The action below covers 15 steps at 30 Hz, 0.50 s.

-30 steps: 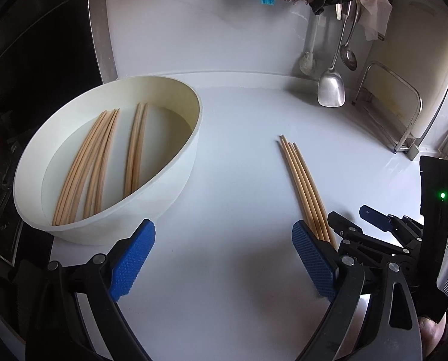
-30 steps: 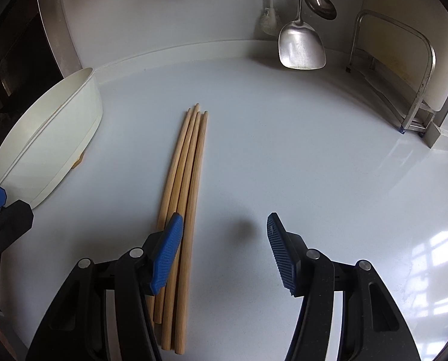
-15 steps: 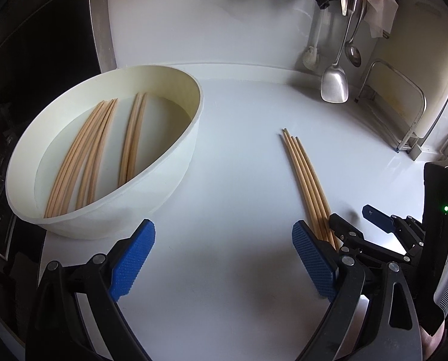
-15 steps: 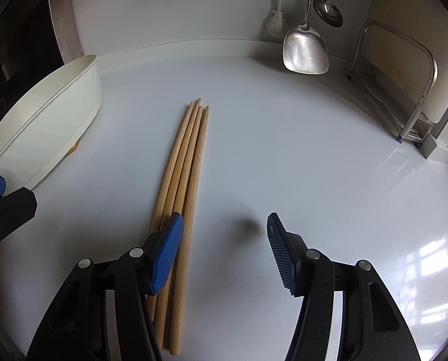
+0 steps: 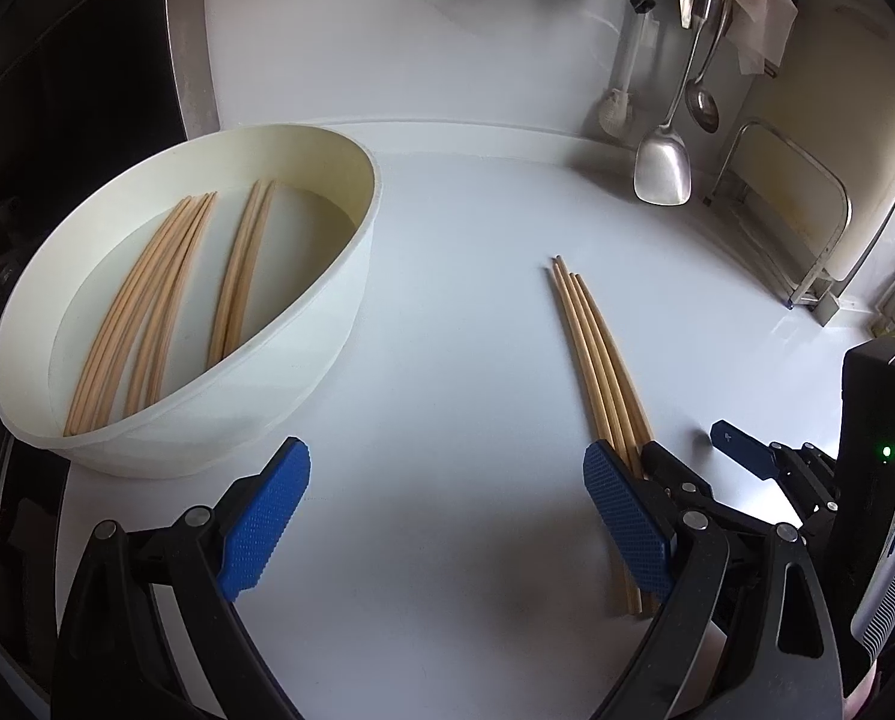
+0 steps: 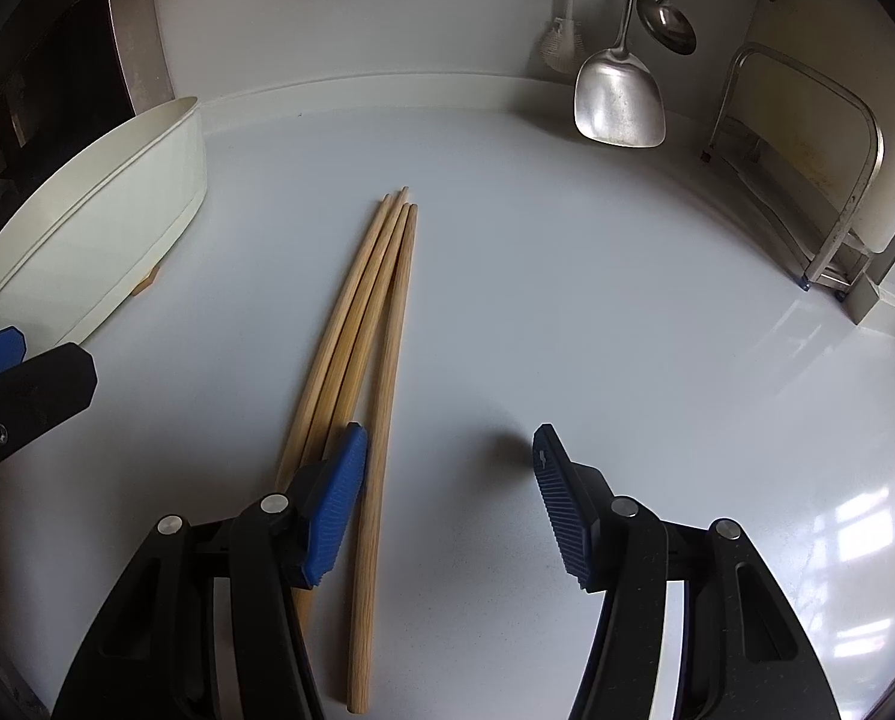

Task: Organize utensils
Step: 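Position both open grippers over the chopstick row, separating one chopstick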

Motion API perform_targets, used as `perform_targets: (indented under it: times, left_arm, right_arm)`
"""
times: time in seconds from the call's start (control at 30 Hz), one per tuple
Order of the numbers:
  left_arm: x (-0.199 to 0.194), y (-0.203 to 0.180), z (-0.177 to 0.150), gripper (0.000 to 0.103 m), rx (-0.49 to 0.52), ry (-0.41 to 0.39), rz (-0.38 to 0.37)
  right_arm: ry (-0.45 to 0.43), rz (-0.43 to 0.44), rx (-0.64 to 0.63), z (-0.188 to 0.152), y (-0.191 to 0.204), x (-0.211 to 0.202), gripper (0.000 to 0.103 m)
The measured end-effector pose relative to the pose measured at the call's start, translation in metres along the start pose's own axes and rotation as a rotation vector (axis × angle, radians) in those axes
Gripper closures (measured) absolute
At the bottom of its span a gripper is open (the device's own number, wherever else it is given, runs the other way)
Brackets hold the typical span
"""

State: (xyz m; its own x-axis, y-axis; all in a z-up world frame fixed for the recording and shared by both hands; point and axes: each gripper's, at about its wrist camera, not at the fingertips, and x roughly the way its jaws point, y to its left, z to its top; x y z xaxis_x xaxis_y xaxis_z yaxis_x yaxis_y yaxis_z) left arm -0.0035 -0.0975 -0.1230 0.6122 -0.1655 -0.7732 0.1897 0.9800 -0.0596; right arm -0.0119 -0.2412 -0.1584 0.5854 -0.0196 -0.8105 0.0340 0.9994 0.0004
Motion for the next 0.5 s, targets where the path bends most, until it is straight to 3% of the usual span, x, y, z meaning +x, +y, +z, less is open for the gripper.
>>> perform_targets:
  times: [0.1,0.27,0.5]
  left_arm:
    - [0.002,-0.005,0.001,0.012,-0.002,-0.001,0.001]
    - [0.007,-0.011,0.001,0.012,-0.007,0.006,0.001]
    - [0.019,-0.020,0.001,0.012,-0.016,0.028,0.000]
  right_arm:
    - [-0.007,0.016,-0.010,0.000,-0.001,0.000,0.060]
    - [-0.008,0.029,-0.049,0.001,0.002,-0.002,0.091]
    - [-0.013,0.026,-0.050,0.000,-0.009,-0.001,0.096]
